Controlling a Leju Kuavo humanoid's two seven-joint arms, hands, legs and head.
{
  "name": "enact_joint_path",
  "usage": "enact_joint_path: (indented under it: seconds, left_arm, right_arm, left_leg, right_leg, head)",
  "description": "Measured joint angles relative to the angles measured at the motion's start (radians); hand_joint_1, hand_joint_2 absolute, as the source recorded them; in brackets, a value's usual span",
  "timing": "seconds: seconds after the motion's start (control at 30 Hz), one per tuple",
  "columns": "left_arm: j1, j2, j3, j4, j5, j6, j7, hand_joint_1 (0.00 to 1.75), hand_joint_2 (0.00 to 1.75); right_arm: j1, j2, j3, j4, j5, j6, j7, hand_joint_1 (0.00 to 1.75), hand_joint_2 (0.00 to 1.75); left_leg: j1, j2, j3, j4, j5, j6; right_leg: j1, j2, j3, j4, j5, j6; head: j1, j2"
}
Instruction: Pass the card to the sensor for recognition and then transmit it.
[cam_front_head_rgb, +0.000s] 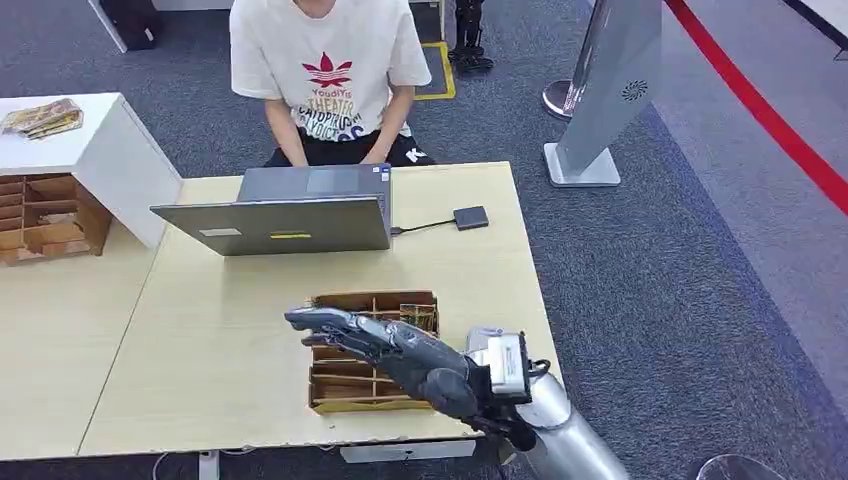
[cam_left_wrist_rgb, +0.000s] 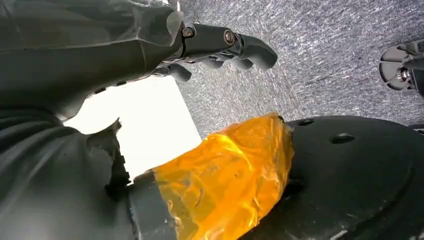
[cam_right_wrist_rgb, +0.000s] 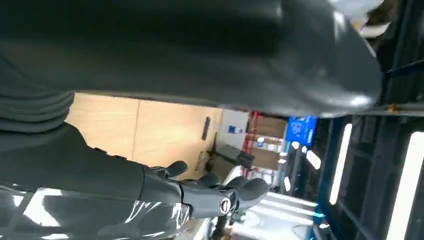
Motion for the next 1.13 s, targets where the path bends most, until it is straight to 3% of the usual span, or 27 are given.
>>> enact_joint_path:
  seconds: [0.27, 0.57, 1.03, 1.07, 1.1, 1.13]
  left_arm:
    - [0.001, 0.003, 0.0, 0.0, -0.001, 0.009, -0.023, 0.0, 0.0]
    - [0.001, 0.003, -0.002, 0.0, -0.128, 0.038, -0.006, 0.0, 0.0]
    - [0.001, -0.002, -0.003, 0.0, -0.216, 0.066, 0.01, 0.0, 0.0]
    - [0.001, -0.002, -0.003, 0.0, -0.219, 0.066, 0.009, 0.28, 0.0]
    - [0.001, -0.003, -0.004, 0.0, -0.225, 0.067, 0.01, 1.75, 0.0]
    - [0.001, -0.004, -0.005, 0.0, -0.228, 0.068, 0.009, 1.75, 0.0]
  right_arm:
    - [0.124, -0.065, 0.0, -0.084, 0.007, 0.05, -0.047, 0.0, 0.0]
    - [0.167, -0.071, 0.008, -0.057, -0.002, 0.071, -0.034, 0.0, 0.0]
    - [0.171, -0.077, 0.02, -0.028, -0.019, 0.071, -0.02, 0.0, 0.0]
    - [0.171, -0.078, 0.021, -0.025, -0.02, 0.071, -0.019, 0.86, 0.0]
    - [0.171, -0.079, 0.023, -0.023, -0.021, 0.07, -0.017, 1.69, 0.0]
    - [0.171, -0.079, 0.023, -0.023, -0.022, 0.07, -0.017, 1.75, 0.0]
  left_leg:
    - [0.0, 0.0, 0.0, 0.0, 0.0, 0.0]
    - [0.0, 0.001, 0.0, 0.0, 0.0, 0.0]
    - [0.0, 0.001, 0.0, 0.0, 0.0, 0.0]
    - [0.0, 0.001, 0.0, 0.0, 0.0, 0.0]
    - [0.0, 0.001, 0.0, 0.0, 0.0, 0.0]
    - [0.0, 0.001, 0.0, 0.0, 0.0, 0.0]
  right_leg:
    - [0.0, 0.001, 0.0, 0.0, 0.0, 0.0]
    - [0.0, 0.001, 0.0, 0.0, 0.0, 0.0]
    - [0.0, 0.001, 0.0, 0.0, 0.0, 0.0]
    - [0.0, 0.001, 0.0, 0.0, 0.0, 0.0]
    - [0.0, 0.001, 0.0, 0.0, 0.0, 0.0]
    - [0.0, 0.001, 0.0, 0.0, 0.0, 0.0]
  head:
    - [0.0, 0.0]
    - [0.0, 0.0]
    - [0.0, 0.0]
    - [0.0, 0.0]
    - [0.0, 0.0]
    - [0.0, 0.0]
